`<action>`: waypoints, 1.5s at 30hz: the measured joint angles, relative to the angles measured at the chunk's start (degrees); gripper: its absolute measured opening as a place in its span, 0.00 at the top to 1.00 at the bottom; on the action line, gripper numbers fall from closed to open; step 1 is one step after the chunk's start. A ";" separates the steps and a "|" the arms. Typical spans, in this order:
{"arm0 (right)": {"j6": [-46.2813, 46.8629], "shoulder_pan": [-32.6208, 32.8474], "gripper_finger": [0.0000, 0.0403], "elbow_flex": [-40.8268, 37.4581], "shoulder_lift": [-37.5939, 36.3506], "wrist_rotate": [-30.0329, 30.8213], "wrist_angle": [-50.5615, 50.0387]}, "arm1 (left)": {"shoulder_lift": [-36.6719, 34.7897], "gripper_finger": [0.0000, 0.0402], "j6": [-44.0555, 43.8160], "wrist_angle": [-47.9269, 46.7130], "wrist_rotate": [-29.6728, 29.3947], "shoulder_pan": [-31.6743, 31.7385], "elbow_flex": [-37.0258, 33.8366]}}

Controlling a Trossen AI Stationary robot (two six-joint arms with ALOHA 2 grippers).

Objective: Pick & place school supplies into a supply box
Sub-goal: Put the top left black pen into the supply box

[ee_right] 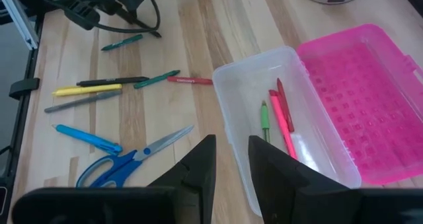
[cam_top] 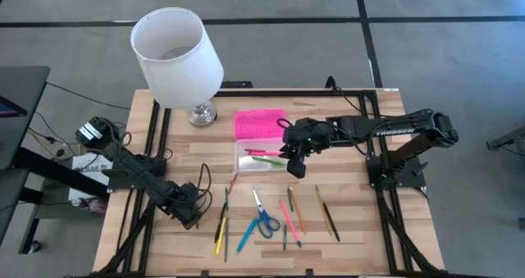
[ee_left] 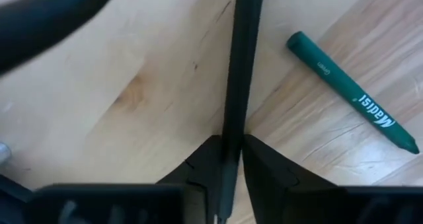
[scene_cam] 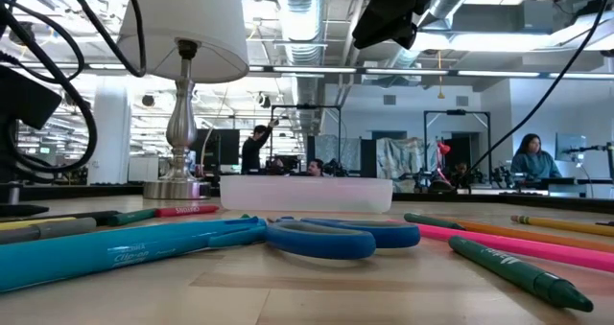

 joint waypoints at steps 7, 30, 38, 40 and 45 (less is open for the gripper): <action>0.00 0.00 0.80 0.00 0.00 0.00 0.00 | 0.02 0.94 -4.43 -0.04 -2.42 0.02 -0.04; 0.09 0.00 0.80 0.01 0.00 0.00 0.00 | 0.09 0.94 -10.85 1.40 -8.66 0.09 -0.13; 0.09 0.00 0.80 0.01 0.00 0.00 0.02 | 0.13 0.93 -9.97 1.43 -10.76 0.17 -0.15; 0.09 0.00 0.80 0.00 0.00 0.00 0.02 | 0.13 0.93 -9.97 1.38 -10.78 0.17 -0.15; 0.09 0.00 0.80 0.02 0.00 0.00 0.02 | 0.13 0.93 -9.97 1.36 -10.88 0.17 -0.13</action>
